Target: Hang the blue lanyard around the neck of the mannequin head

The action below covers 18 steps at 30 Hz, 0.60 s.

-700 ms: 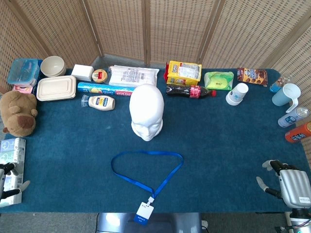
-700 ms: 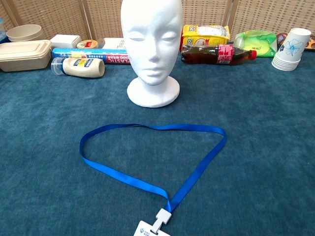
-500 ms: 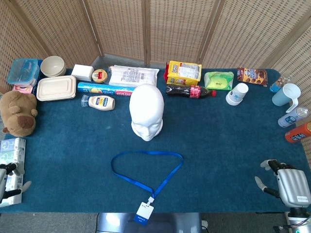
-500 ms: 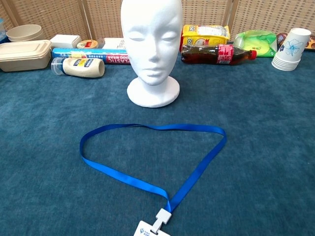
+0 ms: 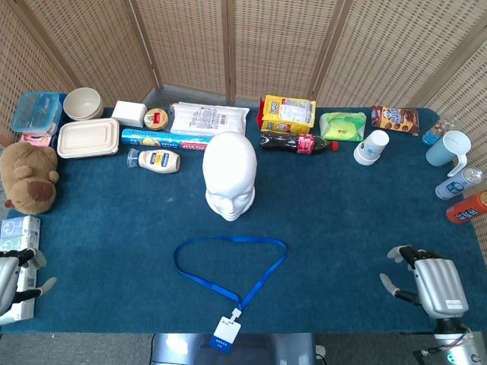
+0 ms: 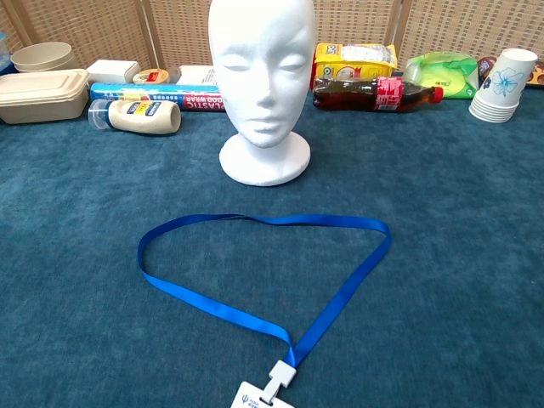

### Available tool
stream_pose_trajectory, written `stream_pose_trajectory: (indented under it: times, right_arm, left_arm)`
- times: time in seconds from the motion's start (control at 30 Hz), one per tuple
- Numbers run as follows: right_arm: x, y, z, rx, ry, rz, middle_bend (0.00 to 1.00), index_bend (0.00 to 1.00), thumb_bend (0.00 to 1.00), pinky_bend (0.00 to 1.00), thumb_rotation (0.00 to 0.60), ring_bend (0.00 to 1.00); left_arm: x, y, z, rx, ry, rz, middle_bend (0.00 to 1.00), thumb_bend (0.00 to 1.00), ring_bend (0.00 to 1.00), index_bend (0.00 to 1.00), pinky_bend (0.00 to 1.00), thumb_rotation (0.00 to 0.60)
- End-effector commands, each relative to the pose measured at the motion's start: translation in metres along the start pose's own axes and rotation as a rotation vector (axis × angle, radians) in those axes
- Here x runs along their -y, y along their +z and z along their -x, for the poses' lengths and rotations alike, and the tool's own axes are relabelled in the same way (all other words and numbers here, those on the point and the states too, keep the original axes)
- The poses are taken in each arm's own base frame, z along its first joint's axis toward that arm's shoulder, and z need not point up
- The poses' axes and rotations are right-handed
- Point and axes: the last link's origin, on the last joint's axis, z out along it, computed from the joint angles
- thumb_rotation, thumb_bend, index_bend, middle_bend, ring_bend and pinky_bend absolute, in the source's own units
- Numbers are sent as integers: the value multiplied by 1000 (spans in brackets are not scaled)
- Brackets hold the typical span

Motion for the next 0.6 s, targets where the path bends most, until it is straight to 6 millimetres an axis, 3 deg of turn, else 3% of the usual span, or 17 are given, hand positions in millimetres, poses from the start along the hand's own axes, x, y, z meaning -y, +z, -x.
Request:
stream_pose_trajectory:
  times: [0.03,0.27,0.4,0.6]
  right_arm:
    - [13,7,5,12,-3,-34,461,388,332,526,448,535]
    - [48,24,17,44,12,-94,446,363,325,557,451,530]
    - [80,39,31,108,16,-119,453,346,311,600,449,546]
    - [110,58,47,129,-2,-135,559,344,307,788,451,698]
  left_arm:
    - [-3,6,-1,6,10,16,550,188,498,529,379,544]
    - [-12,21,2,19,25,43,550,188,497,529,379,543]
    - [-23,36,4,27,33,76,549,189,498,529,378,544]
    - [-34,49,4,24,32,113,548,189,497,529,378,544]
